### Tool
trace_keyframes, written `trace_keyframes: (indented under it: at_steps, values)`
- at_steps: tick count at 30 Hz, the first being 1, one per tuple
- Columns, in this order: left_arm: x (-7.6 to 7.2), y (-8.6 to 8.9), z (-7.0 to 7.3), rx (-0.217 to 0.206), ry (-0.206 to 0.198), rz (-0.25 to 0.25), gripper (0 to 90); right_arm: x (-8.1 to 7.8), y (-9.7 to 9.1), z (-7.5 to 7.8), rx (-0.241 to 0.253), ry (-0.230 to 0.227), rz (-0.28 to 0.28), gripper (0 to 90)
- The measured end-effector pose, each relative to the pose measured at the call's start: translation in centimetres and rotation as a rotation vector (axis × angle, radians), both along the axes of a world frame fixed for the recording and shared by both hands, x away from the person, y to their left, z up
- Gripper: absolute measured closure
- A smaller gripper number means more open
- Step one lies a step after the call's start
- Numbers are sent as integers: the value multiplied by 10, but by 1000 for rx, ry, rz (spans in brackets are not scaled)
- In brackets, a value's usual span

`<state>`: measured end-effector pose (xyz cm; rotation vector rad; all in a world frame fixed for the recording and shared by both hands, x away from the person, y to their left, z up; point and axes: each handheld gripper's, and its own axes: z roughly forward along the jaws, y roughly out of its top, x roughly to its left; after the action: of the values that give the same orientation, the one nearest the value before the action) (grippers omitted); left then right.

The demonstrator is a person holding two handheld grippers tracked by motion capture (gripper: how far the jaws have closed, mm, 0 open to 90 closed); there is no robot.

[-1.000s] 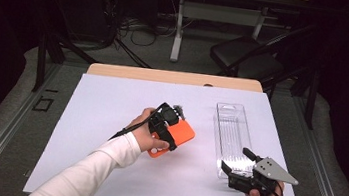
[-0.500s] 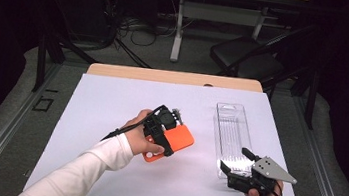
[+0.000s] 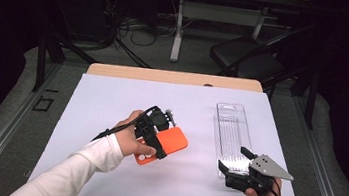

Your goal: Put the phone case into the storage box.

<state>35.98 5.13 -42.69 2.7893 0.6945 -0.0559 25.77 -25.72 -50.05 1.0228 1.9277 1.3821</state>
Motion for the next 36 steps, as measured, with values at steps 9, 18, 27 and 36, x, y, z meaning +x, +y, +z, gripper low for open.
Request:
trace_keyframes:
  at_steps: [9, 18, 27, 36]
  values:
    - [-2, 4, 1, 14, 12, 3, 159, 4, 4, 1, 8, 49, 11, 89]
    - [-1, 6, 2, 15, 9, 4, 159, 4, 14, 4, -68, 43, 21, 84]
    - [-2, 5, 7, 13, 8, 11, 159, 1, 28, 16, -139, -14, 52, 168]
    - [-2, 5, 8, 11, 10, 12, 159, -4, 47, 19, -349, -155, 89, 270]
